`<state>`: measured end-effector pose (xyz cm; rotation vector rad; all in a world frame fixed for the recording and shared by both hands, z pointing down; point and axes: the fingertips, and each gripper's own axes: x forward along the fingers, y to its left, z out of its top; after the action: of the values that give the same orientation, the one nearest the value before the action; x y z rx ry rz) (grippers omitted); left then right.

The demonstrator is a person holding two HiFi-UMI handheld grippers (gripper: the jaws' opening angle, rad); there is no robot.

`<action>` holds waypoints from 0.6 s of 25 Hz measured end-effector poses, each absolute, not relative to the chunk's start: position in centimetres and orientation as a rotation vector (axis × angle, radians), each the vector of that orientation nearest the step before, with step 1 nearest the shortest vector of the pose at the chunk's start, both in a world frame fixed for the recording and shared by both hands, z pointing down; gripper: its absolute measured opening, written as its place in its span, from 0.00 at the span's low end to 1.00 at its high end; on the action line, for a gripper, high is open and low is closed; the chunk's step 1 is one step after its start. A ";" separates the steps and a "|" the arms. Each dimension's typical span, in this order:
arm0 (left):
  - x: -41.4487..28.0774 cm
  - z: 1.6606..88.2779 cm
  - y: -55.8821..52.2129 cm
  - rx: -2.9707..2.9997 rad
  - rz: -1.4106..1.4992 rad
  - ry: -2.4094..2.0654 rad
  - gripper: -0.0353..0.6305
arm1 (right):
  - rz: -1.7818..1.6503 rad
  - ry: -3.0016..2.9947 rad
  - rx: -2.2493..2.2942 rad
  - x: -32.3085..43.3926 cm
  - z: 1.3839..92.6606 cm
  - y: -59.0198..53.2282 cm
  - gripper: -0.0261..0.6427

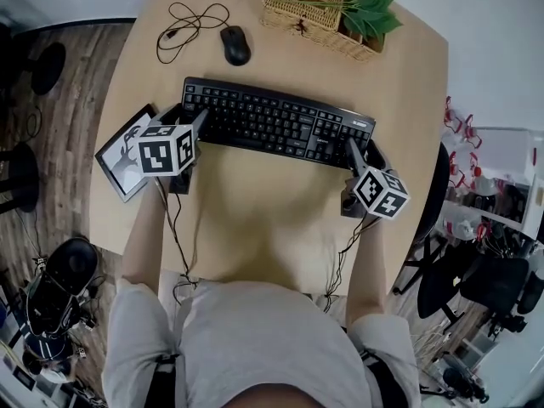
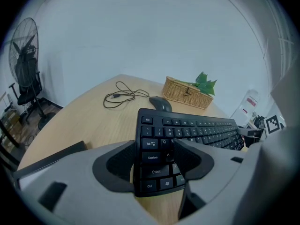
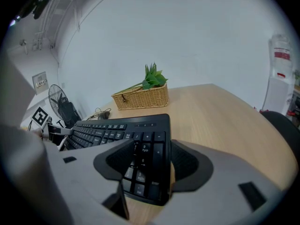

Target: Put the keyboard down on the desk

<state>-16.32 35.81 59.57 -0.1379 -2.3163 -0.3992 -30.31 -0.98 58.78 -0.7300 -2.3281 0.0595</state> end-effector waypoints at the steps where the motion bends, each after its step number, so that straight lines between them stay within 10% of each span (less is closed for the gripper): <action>1: -16.4 59.8 35.8 -0.138 -0.399 -2.312 0.43 | 0.058 -2.322 -0.726 -30.3 59.1 -1.0 0.40; 15: -16.9 61.3 36.2 -0.155 -0.369 -2.272 0.43 | 0.074 -2.263 -0.689 -30.8 61.7 -0.7 0.40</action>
<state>-16.90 36.17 61.26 -0.1555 -2.2724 -0.3694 -30.80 -0.74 61.72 -0.6894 -2.2631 0.0742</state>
